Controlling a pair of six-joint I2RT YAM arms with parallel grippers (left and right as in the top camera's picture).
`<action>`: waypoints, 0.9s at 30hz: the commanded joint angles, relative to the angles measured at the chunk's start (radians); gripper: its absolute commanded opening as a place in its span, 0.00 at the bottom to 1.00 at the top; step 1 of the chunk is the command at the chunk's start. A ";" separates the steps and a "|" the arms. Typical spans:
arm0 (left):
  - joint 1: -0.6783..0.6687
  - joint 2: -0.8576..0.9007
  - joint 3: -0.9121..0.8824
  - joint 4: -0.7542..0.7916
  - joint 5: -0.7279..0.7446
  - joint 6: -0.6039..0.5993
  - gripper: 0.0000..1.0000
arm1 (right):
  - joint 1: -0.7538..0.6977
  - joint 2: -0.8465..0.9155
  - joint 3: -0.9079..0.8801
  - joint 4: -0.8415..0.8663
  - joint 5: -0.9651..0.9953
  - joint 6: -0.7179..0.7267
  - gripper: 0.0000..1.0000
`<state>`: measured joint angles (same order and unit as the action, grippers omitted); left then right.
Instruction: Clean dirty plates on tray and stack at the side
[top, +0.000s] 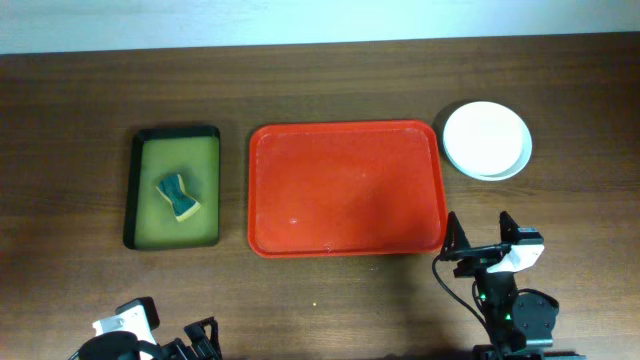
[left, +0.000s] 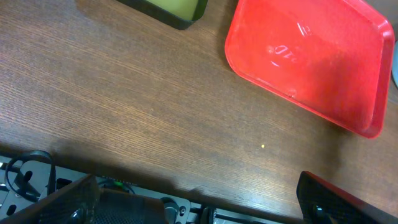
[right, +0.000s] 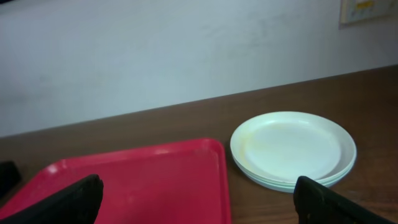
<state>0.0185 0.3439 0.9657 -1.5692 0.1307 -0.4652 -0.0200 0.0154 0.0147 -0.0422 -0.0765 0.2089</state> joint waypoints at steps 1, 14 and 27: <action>-0.005 -0.003 -0.003 -0.001 -0.007 -0.005 0.99 | -0.008 -0.012 -0.009 -0.032 0.008 -0.111 0.99; -0.005 -0.003 -0.003 -0.001 -0.007 -0.005 0.99 | -0.008 -0.009 -0.009 -0.030 0.009 -0.127 0.99; -0.005 -0.003 -0.003 -0.007 -0.007 -0.005 0.99 | -0.008 -0.007 -0.009 -0.030 0.009 -0.127 0.99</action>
<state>0.0185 0.3439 0.9657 -1.5688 0.1307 -0.4648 -0.0200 0.0147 0.0139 -0.0719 -0.0757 0.0925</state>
